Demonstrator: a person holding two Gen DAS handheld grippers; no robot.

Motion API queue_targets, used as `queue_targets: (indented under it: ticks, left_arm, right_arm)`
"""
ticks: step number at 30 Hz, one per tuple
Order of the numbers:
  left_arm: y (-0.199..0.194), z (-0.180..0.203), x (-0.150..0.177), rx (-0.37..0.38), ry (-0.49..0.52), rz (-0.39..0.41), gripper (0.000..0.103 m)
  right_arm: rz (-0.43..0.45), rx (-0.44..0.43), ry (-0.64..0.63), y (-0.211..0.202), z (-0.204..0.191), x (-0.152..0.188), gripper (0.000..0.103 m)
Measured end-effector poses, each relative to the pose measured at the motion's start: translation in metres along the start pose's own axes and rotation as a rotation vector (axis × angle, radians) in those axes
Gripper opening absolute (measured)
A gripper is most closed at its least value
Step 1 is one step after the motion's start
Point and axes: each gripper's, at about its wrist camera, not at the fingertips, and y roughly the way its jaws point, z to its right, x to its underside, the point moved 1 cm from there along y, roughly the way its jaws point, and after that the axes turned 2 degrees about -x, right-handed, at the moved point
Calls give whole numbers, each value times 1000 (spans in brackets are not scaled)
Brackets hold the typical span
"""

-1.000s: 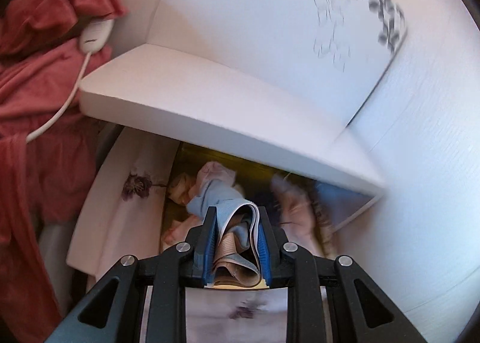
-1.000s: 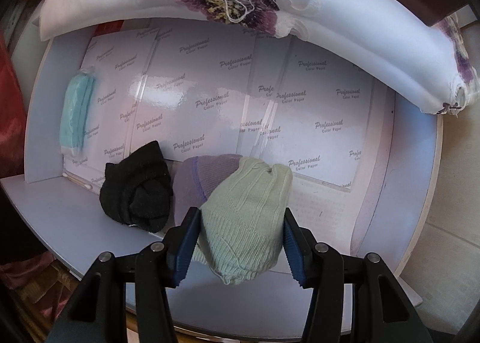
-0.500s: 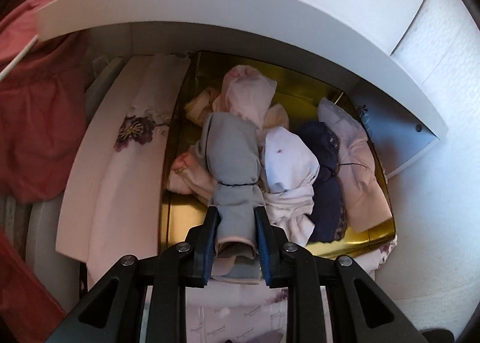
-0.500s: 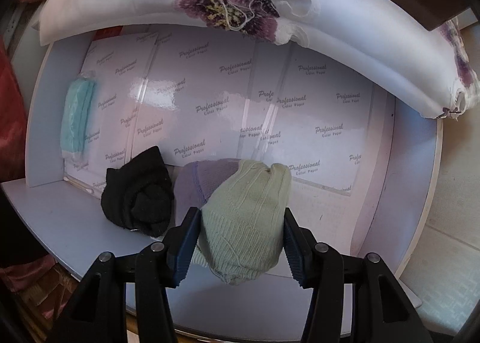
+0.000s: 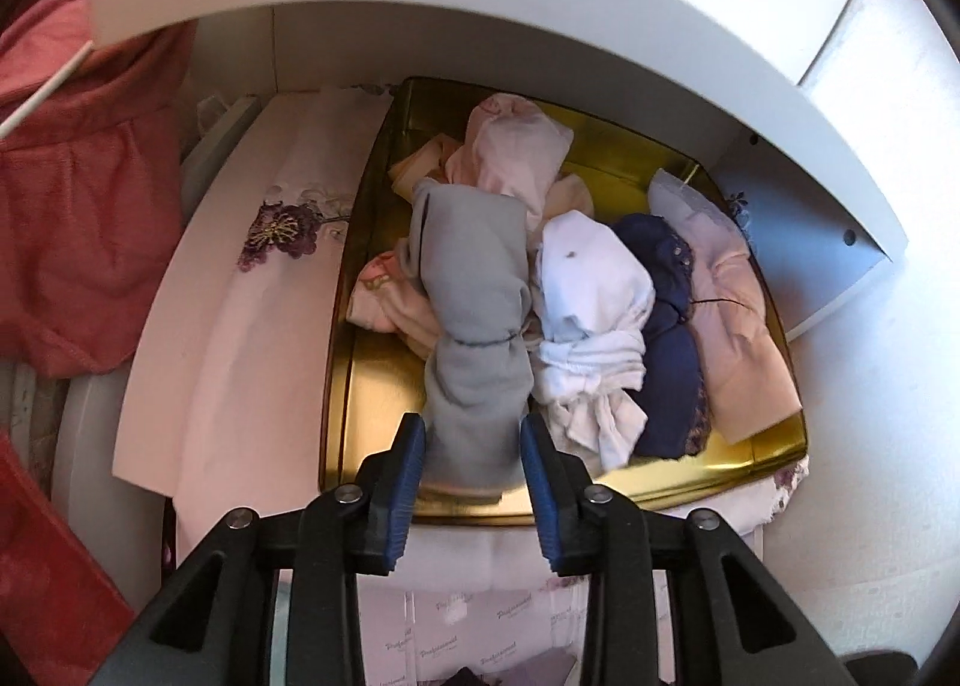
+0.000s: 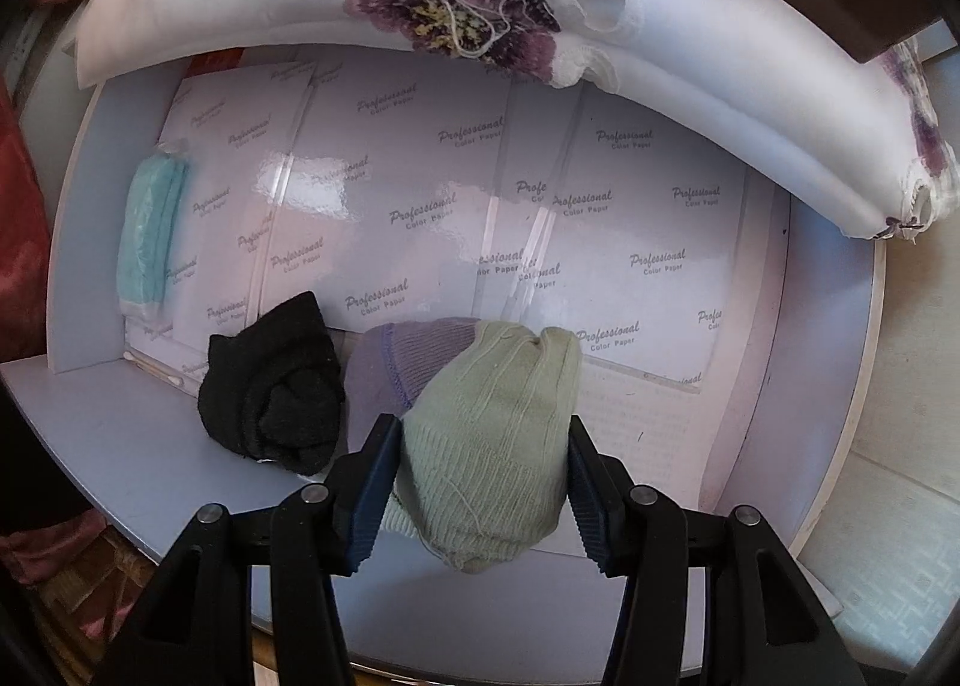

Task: Organize soft objects
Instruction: 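Open the left tool to release the grey garment and return to the drawer, then grasp the teal plastic-wrapped packet with the left tool while the right tool lifts the green knit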

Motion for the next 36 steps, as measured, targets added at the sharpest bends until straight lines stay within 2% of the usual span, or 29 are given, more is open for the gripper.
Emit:
queue_targets:
  ticks: [9,17,20,24,27,36]
  left_arm:
    - [-36,0,30,4,42,27,33]
    - [-47,-4,61,-8,87,-23,33]
    - [-44,-9,70,-16,106,-74,33]
    - [-22,-31,78,-12,75,-258,33]
    - [-9,-56,82,-7,17,-358,33]
    - [24,-87,104,-68,-9,-489,34]
  right_arm:
    - [-5,8,-10,2,-4,0,55]
    - [-4,19,-16,0,-7,1,55]
    - [-7,23,-20,2,-7,1,55]
    - [-11,26,-19,3,-8,3,56]
    - [-14,27,-20,4,-8,4,56]
    - [-16,21,-14,3,-7,6,56]
